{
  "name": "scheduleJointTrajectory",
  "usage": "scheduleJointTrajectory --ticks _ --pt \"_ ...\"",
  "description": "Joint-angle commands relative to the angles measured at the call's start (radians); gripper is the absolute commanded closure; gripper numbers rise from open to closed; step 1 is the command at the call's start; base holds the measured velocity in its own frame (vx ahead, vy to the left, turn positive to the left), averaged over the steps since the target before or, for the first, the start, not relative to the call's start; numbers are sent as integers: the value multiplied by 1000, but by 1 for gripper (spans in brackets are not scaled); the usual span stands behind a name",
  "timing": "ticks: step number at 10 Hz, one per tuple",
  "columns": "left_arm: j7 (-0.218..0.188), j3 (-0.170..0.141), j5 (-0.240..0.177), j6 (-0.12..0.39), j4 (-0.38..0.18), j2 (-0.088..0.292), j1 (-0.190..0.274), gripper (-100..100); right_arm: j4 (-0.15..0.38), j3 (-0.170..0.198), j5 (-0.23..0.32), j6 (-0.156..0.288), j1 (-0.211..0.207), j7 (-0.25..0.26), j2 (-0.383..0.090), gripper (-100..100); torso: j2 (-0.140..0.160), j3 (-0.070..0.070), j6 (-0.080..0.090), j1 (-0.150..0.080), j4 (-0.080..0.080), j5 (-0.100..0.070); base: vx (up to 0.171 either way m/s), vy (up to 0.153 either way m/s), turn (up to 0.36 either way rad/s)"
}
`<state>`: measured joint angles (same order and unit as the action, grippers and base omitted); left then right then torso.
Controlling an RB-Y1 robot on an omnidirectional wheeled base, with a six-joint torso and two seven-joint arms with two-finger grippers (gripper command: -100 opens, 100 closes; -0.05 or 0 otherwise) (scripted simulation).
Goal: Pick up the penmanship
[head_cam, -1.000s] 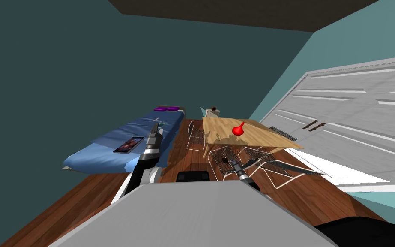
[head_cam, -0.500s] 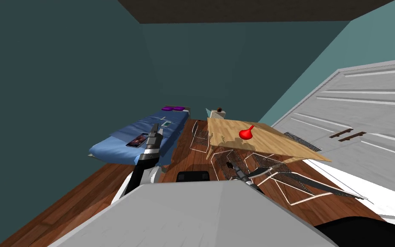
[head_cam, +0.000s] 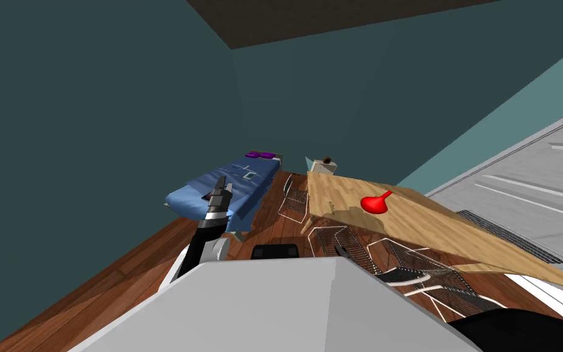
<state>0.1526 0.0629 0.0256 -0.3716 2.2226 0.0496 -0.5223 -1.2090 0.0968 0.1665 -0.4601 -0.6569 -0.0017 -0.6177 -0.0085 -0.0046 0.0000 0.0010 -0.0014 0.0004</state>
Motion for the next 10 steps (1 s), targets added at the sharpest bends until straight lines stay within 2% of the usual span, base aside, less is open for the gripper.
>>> scheduleJointTrajectory --ticks 1,3,4,6,8,9,10 --pt "0 0 0 0 0 0 0 0 8 9 0 29 -7 -6 -27 -100 0 0 0 0 0 0 94 10 95" --pt "0 0 0 0 0 0 0 0 75 34 5 48 -7 6 -72 -100 2 1 0 -2 0 0 105 1 297" --pt "0 0 0 0 0 0 0 0 126 46 7 58 -6 12 -96 -100 -1 0 0 -3 0 -1 167 0 366" --pt "0 0 0 0 0 0 0 0 126 46 7 58 -6 12 -96 -100 0 0 1 -2 0 -1 68 -1 -4" --pt "0 0 0 0 0 0 0 0 190 71 9 78 -6 23 -146 -100 4 2 0 -2 1 0 79 8 294" --pt "0 0 0 0 0 0 0 0 195 71 9 78 -6 23 -146 -100 1 1 0 -2 0 0 104 -13 57" --pt "0 0 0 0 0 0 0 0 227 83 8 88 -6 29 -172 -100 1 0 2 -2 0 -1 112 -9 124"
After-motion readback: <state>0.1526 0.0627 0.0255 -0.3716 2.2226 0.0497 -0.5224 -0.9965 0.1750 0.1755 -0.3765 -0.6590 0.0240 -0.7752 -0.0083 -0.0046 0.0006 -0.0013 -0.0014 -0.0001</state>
